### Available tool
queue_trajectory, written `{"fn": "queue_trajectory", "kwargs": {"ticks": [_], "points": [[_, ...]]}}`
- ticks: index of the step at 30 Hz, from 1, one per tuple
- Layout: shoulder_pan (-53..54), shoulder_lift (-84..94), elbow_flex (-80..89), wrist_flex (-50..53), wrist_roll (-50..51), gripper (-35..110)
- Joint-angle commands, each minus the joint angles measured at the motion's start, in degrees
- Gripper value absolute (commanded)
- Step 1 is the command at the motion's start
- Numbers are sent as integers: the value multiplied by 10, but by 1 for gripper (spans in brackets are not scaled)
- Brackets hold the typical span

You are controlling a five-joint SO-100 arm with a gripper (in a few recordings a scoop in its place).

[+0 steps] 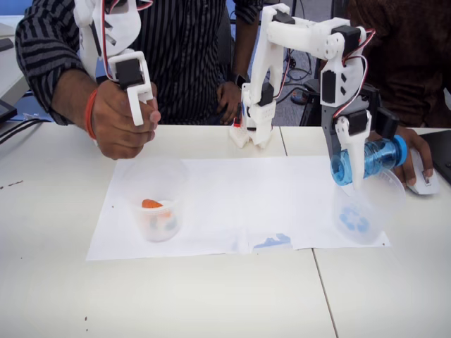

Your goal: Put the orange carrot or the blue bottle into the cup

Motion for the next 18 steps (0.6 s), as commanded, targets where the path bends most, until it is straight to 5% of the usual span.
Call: {"fn": "queue_trajectory", "kwargs": {"ticks": [1, 18], "points": [[-7, 12, -47, -7, 4, 20], [19, 10, -54, -7, 4, 20]]}}
